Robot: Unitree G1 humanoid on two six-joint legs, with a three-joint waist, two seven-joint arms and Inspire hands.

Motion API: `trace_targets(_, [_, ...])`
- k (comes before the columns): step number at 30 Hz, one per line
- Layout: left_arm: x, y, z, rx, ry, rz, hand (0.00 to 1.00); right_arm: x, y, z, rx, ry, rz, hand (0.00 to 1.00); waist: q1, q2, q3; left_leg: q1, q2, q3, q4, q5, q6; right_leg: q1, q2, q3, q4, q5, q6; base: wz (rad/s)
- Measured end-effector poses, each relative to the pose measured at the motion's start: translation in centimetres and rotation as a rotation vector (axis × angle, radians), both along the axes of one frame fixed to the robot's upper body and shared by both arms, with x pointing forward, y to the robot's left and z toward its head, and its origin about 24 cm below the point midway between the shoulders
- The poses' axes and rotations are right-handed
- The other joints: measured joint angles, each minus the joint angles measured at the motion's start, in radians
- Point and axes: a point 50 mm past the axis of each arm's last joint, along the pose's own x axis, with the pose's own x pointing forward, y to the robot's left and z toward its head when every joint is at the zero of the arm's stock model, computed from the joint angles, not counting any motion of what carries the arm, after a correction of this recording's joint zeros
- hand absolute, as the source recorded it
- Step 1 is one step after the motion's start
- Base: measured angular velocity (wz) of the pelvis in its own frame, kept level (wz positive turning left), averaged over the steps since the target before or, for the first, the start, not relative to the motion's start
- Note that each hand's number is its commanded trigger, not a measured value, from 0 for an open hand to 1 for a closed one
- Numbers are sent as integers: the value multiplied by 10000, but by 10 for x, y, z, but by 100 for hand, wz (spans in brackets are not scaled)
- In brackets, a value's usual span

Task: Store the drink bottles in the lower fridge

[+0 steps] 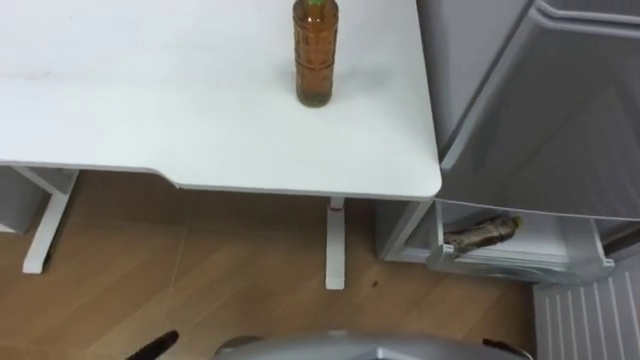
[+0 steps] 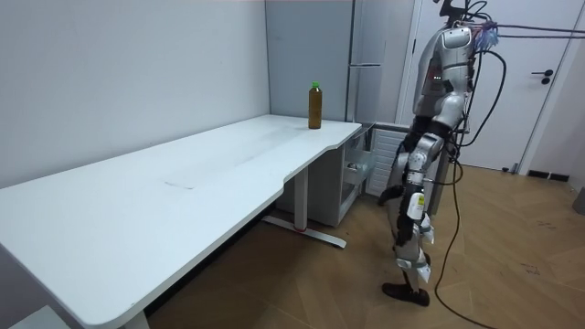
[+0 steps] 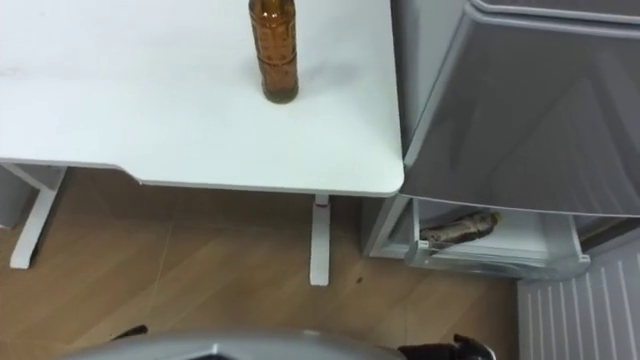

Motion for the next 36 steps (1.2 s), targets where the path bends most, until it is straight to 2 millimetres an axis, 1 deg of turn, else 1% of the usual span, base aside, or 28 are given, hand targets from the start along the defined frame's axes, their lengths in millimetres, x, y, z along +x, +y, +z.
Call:
trace_targets(1, [5,3,3,132,-240,270,0,0,-1,0,-29,18,55,0,83,17,-3,12,1,3,-8,0,-1,1,1,7,0,0,0,0])
trace_targets(3, [24,17,18,1001,-1031,958,0,0,-3,1,-144,12,290,0,144,95,-10,15,0,-2,3,0,0,17,-4,-14,-1,1,-1,0])
trace_targets(4, [29,20,22,1247,-1189,1083,0,0,-3,1,-180,-19,410,0,151,114,-8,10,0,-19,8,0,0,29,-3,-28,-4,1,-1,4])
trace_targets(6, [40,33,40,2370,-1517,1577,0,0,-5,3,-314,-203,582,0,153,211,-21,55,-4,-40,-44,0,0,51,-2,-37,-2,0,-1,0])
trace_targets(7, [42,35,44,2676,-1568,1649,0,0,-5,3,-332,-279,614,0,174,238,-20,62,-5,-39,-47,0,-1,52,-2,-35,-2,0,-1,0])
trace_targets(8, [47,39,53,3246,-1691,1829,0,0,-5,4,-370,-403,590,0,163,290,-20,59,-6,-43,-33,1,-1,45,-4,-42,-2,0,-1,0])
trace_targets(10, [57,44,68,4068,-1886,1943,0,-1,-5,4,-463,-432,546,0,149,330,-34,5,-15,-121,-27,1,-1,40,-13,-170,-3,0,0,11])
trace_targets(11, [64,46,80,4834,-1982,1771,0,-3,-5,4,-512,-469,587,0,169,325,-42,-26,-25,-199,-24,2,-4,43,-20,-281,-5,0,0,18])
trace_targets(12, [70,49,92,5641,-2117,1636,0,-5,-5,4,-582,-468,569,0,183,335,-49,-22,-31,-259,-19,9,-5,63,-18,-286,-5,0,0,14])
trace_targets(13, [73,50,98,6018,-2229,1573,0,-5,-5,4,-607,-469,585,0,188,347,-55,-20,-31,-276,-16,11,-4,61,-16,-284,-8,0,0,10])
trace_targets(15, [84,54,126,7435,-2954,1493,0,-9,-5,4,-747,-456,916,0,179,357,-80,-6,-60,-368,-24,26,12,63,-27,-286,-13,0,0,9])
trace_targets(16, [87,54,133,7809,-3132,1422,0,-9,-5,5,-767,-491,944,0,176,342,-93,-6,-70,-385,-23,30,17,68,-35,-294,-12,-1,0,10])
trace_targets(17, [93,53,149,8424,-3639,1403,0,-11,-5,5,-773,-524,953,0,183,333,-100,-3,-92,-426,-22,36,28,81,-51,-320,-16,-1,1,9])
trace_targets(18, [96,52,157,8726,-3942,1381,0,-12,-5,5,-784,-522,960,0,186,329,-102,-2,-109,-468,-22,40,33,89,-65,-358,-17,-1,1,14])
trace_targets(19, [101,50,174,9429,-4487,1319,0,-14,-6,5,-855,-527,1050,0,189,308,-105,-2,-149,-521,-34,61,56,107,-99,-423,-18,-1,1,10])
trace_targets(20, [104,49,189,10160,-4988,1170,0,-14,-6,5,-943,-511,1199,0,223,233,-92,8,-178,-521,-65,76,74,108,-130,-436,-17,-4,6,7])
trace_targets(21, [107,46,202,10847,-5367,920,0,-15,-6,5,-937,-529,1260,0,175,278,-90,-23,-191,-519,-71,82,82,126,-140,-433,-30,-5,7,0])
trace_targets(22, [109,45,208,11171,-5548,792,0,-15,-6,5,-916,-518,1272,0,166,255,-88,-21,-193,-521,-70,82,82,169,-140,-436,-39,-5,8,0])
trace_targets(24, [116,40,231,12192,-6261,424,0,-18,-6,4,-874,-402,1256,0,140,198,-72,-5,-212,-545,-34,82,82,278,-134,-434,-176,-3,11,4])
trace_targets(25, [118,39,236,12342,-6448,363,0,-18,-6,4,-870,-388,1256,0,134,199,-70,-8,-212,-551,-26,82,82,324,-133,-434,-180,-3,11,5])
trace_targets(26, [121,35,245,12575,-6884,212,0,-19,-5,4,-839,-390,1258,0,104,207,-33,14,-213,-577,-11,84,79,383,-126,-438,-197,-3,13,0])
trace_targets(27, [123,32,252,12722,-7292,77,0,-17,-5,4,-812,-462,1251,0,82,216,-31,28,-212,-578,-10,89,69,396,-122,-439,-203,-4,14,0])
trace_targets(28, [123,31,255,12793,-7491,2,0,-18,-5,4,-806,-460,1253,0,50,212,-28,28,-211,-578,-10,92,65,402,-120,-437,-208,-4,15,0])
trace_targets(29, [125,27,260,12914,-7831,-205,0,-18,-5,4,-784,-456,1249,0,-47,230,-27,8,-212,-600,10,95,63,405,-120,-454,-210,-4,16,6])
trace_targets(32, [133,19,267,13040,-8413,-855,0,-13,-5,4,-602,-551,1311,0,-190,215,-6,-82,-214,-692,72,101,54,389,-115,-549,-207,-5,18,8])
trace_targets(33, [138,15,269,12924,-8695,-1163,0,-13,-5,3,-516,-501,1318,0,-205,211,-4,-108,-214,-701,63,100,54,383,-115,-559,-204,-6,19,5])
trace_targets(36, [144,8,273,12801,-9241,-1957,0,-9,-5,3,-380,-569,1347,0,-232,199,5,-115,-214,-700,-4,103,49,358,-113,-541,-199,-7,21,0])
